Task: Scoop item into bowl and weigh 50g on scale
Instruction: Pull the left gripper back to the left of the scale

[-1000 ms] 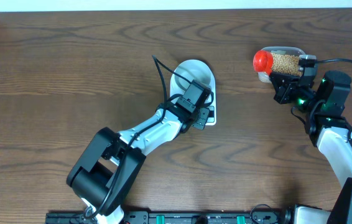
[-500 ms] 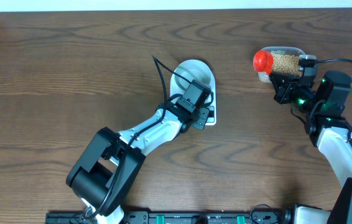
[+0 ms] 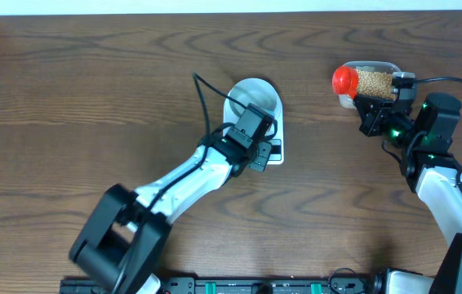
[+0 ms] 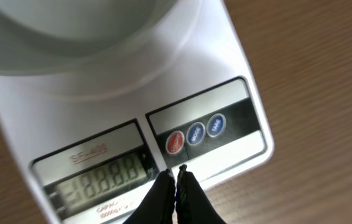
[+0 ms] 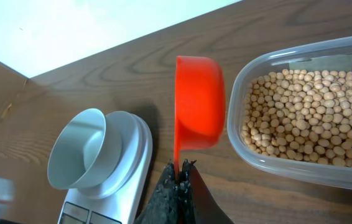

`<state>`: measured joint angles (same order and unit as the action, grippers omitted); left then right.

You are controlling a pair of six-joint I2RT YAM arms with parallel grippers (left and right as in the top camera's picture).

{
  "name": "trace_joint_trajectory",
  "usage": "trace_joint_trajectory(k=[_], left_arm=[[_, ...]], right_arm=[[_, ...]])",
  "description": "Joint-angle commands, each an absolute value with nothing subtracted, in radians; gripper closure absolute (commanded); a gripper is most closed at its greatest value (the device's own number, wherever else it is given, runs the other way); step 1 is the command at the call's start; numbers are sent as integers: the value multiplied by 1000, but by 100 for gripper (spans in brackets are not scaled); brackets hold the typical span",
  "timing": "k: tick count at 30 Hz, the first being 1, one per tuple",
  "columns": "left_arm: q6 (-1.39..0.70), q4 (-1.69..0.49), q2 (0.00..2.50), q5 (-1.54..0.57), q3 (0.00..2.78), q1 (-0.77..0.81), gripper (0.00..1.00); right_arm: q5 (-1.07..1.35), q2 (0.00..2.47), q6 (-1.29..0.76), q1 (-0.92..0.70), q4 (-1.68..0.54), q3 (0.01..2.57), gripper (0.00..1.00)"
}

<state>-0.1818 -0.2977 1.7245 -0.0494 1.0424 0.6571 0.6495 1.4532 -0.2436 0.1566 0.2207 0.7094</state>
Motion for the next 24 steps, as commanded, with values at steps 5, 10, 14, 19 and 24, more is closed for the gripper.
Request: trace_joint_trajectory(k=[5,10,14,19,24], left_arm=[[-168,-453,1472,-33,1058,552,92],[-169,-520,1402,-33,1058,467,47],[-168,-538,1399,-33,1058,447,1],[-193,-536,1404,-37,1057,448,1],[-97,-531,1404,-38,1057,447,1]], right_arm=[[645,1459,-227,154,222,720,99],[645,1459,-227,154,245,720,99],[645,1459,-227,154,269,720,99],[645,1459,-227,153,303,720,99],[645,1459,-227,154,346,720,99]])
